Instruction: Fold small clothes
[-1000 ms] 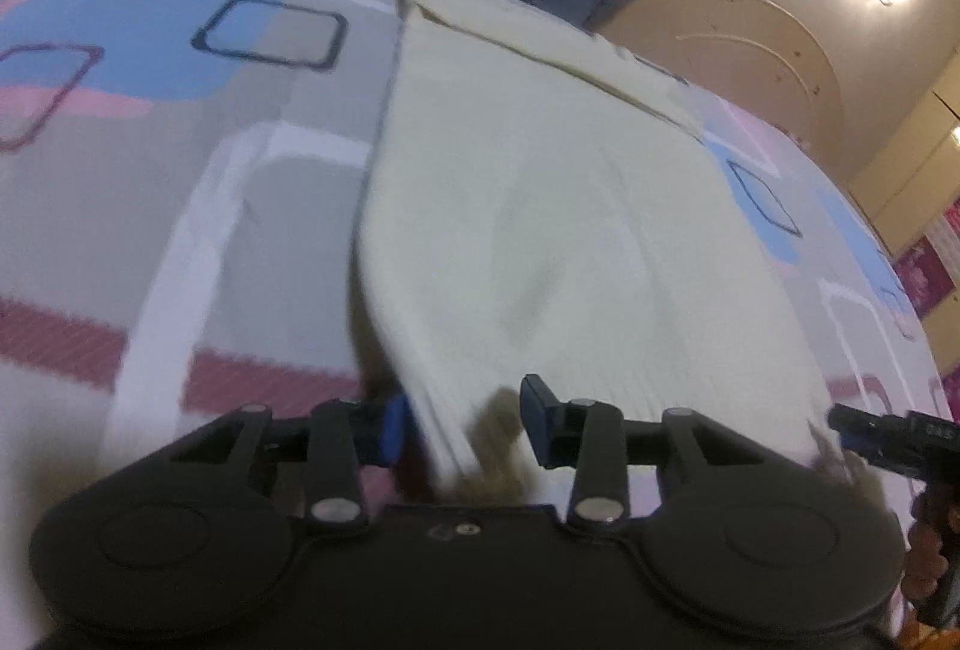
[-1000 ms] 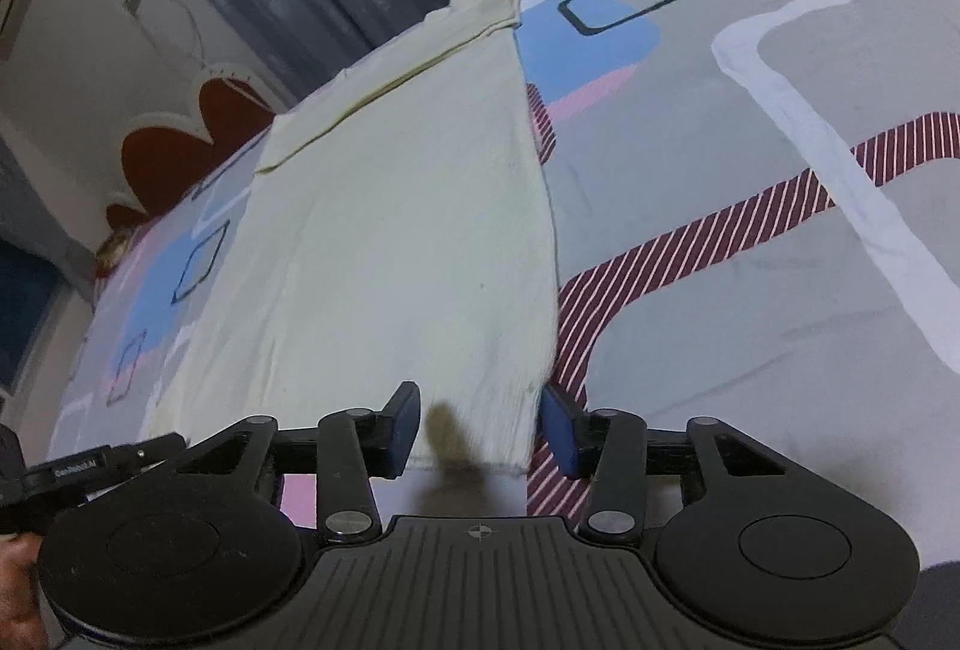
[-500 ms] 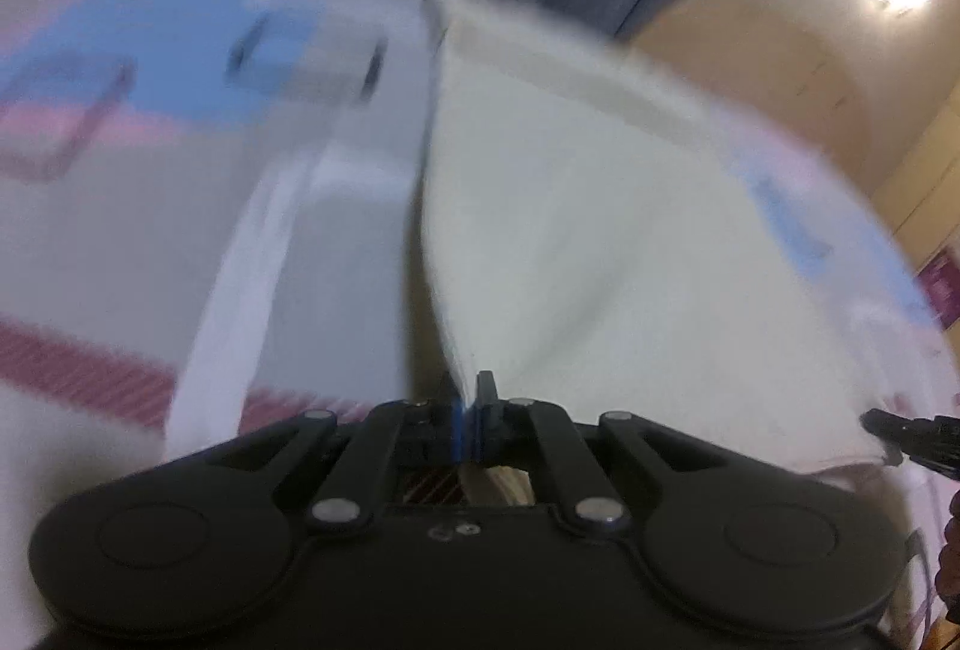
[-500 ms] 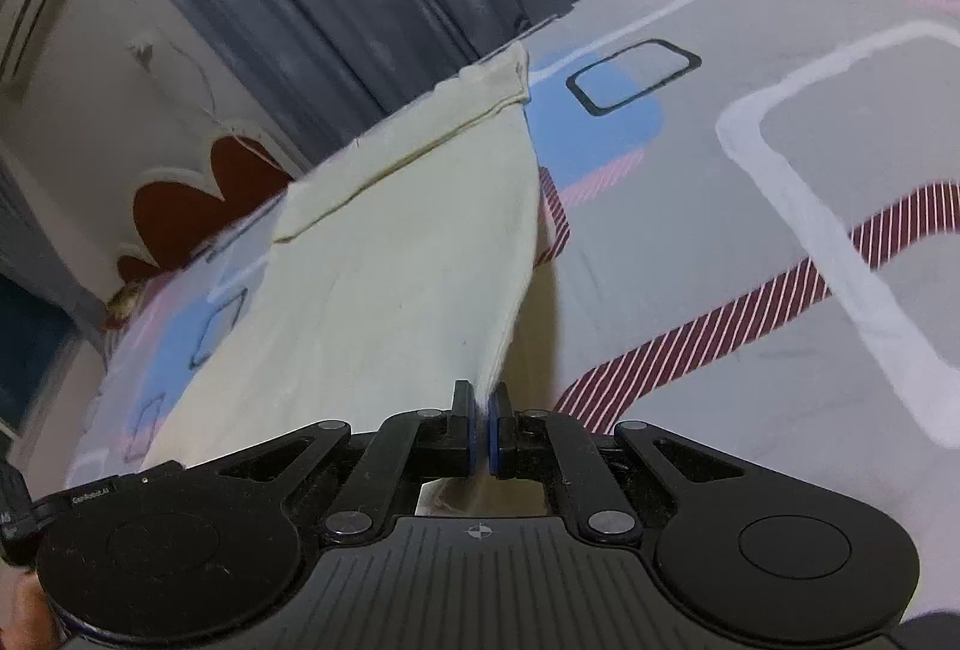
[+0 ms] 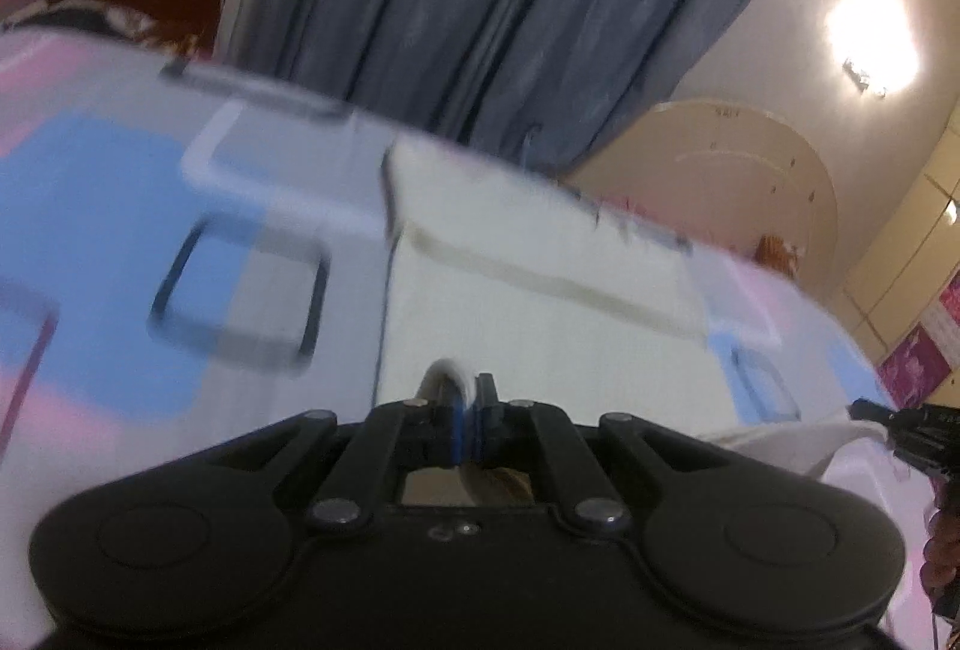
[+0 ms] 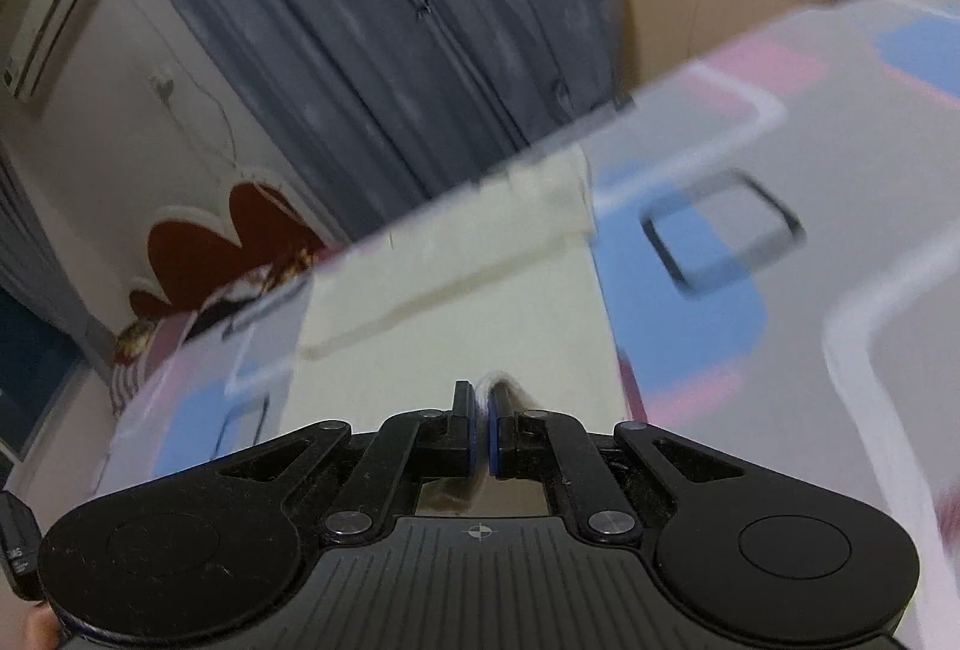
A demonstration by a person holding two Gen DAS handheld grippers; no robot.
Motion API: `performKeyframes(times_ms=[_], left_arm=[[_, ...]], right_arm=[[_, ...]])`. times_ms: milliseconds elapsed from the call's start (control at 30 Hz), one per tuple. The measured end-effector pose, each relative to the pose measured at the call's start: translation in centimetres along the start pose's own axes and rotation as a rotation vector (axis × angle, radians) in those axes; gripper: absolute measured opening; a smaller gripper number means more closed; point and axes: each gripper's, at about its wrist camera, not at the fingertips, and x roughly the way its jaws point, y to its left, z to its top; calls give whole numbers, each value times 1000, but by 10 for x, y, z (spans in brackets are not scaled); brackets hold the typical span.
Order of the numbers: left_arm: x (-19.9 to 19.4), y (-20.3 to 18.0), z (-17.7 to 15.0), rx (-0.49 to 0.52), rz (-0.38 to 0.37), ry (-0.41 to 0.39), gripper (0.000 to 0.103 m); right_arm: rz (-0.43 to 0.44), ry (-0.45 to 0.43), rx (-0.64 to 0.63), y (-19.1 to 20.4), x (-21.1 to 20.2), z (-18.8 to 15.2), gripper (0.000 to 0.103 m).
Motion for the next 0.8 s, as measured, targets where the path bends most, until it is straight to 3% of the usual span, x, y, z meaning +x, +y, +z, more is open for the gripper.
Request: performKeyframes(times_ms=[267,533,600,633,667,700,733,800], left_arm=[[119,36,105,0,9,-17,3],[228,55,128,70,91,67,4],[234,59,127,61,78,26,11],[231,63,126,31,61,-7,28],[228,66,125,3,55,-40,44],[225,67,127,-1,69,-76,68],[220,65,126,20,88,-115,69],[217,63,128,62,80,-131,67]], right_arm=[[18,-7,52,-39,127,98,3],[1,40,46,-78,249,142,3],[28,27,70,-91,266,145,3],[20,13,80,-97,271,146,4],[-15,-9,92,-104,273,149,12],[-35,-30,102,-108,271,150,28],[-19,-59,105,-113,267,153,60],[15,-82,64,-113,260,153,61]])
